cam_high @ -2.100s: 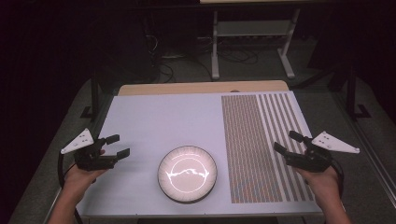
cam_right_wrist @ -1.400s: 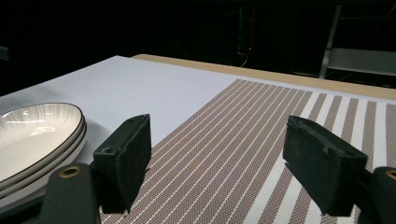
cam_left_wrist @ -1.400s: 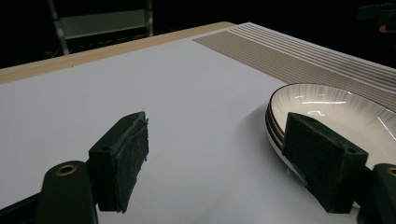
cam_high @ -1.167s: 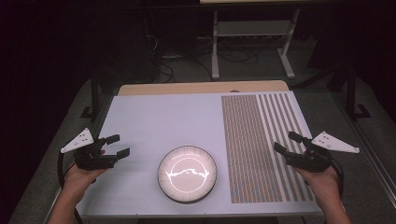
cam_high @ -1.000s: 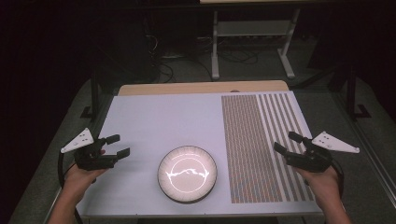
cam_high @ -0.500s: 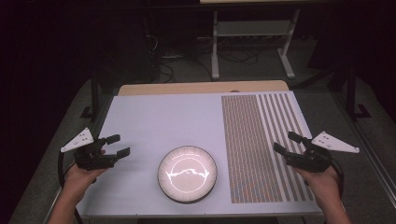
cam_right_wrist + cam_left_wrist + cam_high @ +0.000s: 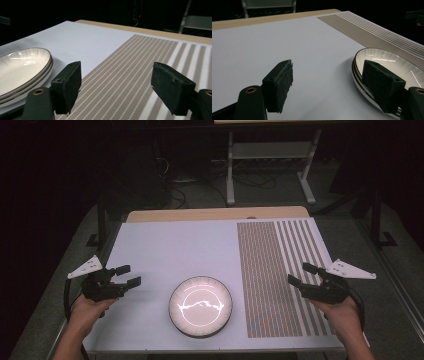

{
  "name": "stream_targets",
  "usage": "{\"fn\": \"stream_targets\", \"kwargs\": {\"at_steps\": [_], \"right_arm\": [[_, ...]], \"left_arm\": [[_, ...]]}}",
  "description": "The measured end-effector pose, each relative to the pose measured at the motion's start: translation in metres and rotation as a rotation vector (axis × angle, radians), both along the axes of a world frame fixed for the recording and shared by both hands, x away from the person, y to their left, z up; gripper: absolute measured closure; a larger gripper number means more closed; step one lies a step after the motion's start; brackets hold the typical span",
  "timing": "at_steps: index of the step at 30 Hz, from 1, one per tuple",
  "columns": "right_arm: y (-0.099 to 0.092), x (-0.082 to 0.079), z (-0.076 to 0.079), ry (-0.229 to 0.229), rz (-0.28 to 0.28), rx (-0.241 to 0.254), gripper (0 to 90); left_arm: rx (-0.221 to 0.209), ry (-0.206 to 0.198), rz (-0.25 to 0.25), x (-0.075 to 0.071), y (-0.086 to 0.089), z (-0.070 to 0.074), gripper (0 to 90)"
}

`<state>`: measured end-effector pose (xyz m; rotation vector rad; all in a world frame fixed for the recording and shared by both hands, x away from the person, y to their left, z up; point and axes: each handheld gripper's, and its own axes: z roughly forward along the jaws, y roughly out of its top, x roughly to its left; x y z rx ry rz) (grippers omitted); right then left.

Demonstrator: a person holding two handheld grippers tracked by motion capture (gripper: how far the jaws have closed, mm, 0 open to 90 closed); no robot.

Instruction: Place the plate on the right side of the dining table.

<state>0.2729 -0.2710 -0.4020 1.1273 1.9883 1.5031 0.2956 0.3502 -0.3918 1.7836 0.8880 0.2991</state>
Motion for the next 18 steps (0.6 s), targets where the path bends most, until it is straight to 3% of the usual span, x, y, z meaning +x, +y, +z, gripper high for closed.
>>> {"fn": "stream_targets", "kwargs": {"at_steps": [7, 9, 18], "right_arm": [[0.016, 0.002, 0.004, 0.027, 0.057, -0.018, 24.0], [0.022, 0.003, 0.004, 0.051, 0.080, -0.016, 24.0], [0.040, 0.006, 0.007, 0.080, 0.138, -0.029, 29.8]], "left_arm": [[0.008, 0.038, -0.015, 0.000, -0.007, 0.002, 27.8], [0.013, 0.065, -0.011, 0.000, -0.010, 0.003, 26.7], [0.044, 0.080, -0.024, -0.002, -0.023, 0.005, 25.4]]}}
